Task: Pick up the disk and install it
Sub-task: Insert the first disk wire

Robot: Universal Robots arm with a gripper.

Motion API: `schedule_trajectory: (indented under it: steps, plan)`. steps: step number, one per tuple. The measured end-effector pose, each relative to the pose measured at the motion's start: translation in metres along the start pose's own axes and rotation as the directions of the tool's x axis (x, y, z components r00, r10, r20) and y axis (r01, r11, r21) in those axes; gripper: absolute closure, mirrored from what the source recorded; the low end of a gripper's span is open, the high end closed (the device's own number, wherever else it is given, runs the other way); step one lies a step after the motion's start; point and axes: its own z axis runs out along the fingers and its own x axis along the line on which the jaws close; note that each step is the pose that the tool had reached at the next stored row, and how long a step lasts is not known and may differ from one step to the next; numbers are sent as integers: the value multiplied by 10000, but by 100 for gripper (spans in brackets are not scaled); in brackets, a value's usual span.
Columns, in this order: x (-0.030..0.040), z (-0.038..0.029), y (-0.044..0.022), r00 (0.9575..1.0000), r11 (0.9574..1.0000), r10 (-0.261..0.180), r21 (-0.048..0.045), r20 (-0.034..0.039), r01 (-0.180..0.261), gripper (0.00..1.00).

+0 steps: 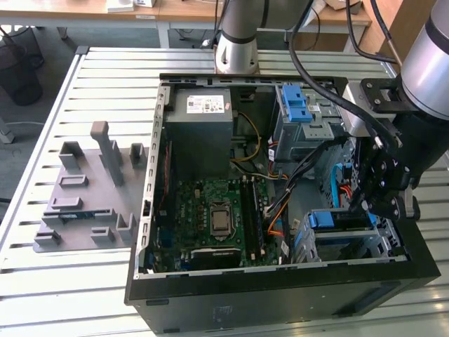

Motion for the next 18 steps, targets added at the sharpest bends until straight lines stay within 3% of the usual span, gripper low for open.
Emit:
schedule_trajectory:
  steps: [18]
  plan:
    - [6, -7, -2, 9998, 9998, 202, -15, -16, -202, 84]
